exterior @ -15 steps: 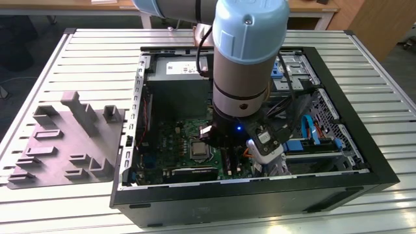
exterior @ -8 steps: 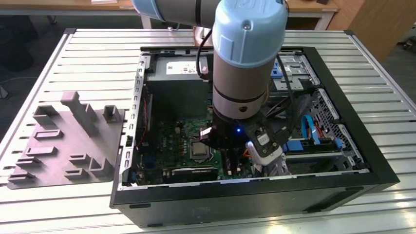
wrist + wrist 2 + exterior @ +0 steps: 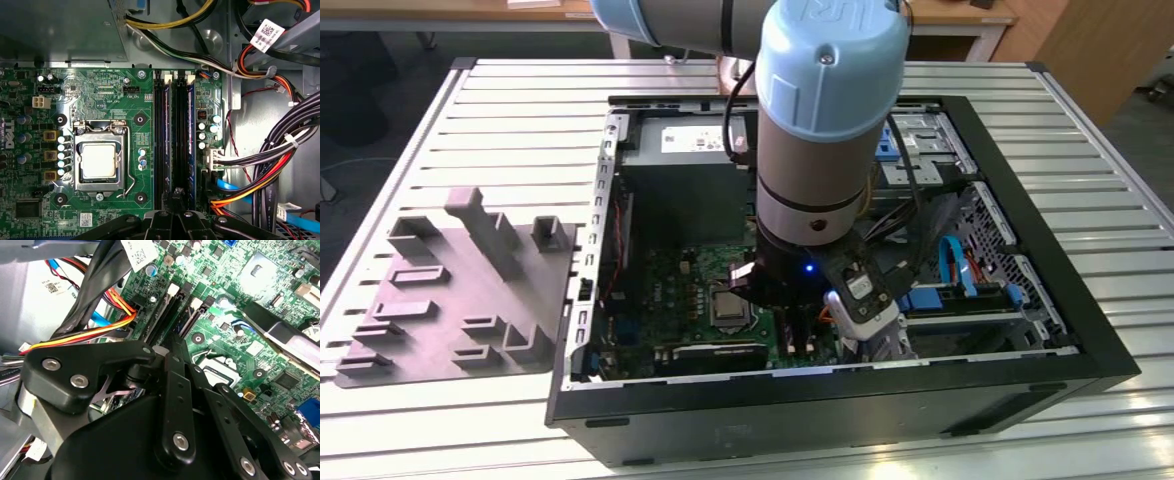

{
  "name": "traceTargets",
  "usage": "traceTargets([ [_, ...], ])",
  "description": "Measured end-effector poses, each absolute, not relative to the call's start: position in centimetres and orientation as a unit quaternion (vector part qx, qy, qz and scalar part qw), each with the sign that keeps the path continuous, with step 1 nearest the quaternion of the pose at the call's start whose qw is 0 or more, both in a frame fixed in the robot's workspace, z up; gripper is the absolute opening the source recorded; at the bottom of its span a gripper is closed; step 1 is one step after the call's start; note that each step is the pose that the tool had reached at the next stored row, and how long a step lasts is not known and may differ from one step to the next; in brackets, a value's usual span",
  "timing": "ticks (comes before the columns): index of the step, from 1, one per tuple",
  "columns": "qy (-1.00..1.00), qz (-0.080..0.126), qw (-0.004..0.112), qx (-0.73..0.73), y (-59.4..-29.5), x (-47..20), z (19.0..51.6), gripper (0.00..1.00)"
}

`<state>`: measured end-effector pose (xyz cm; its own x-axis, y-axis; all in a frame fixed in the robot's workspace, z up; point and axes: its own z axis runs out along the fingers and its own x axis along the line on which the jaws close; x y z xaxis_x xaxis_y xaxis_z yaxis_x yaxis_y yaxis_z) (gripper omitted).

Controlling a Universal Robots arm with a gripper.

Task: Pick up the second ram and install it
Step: 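Press down the second ram until it locks into place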

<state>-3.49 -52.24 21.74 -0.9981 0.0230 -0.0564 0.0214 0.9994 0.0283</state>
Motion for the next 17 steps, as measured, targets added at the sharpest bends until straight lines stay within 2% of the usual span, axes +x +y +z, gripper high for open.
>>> traceTargets([
  [8,0.999,0.015,0.029,0.011,-52.2,-3.5,21.9,0.11],
  [17,0.999,0.014,0.028,0.011,-52.2,-3.5,24.7,0.11],
])
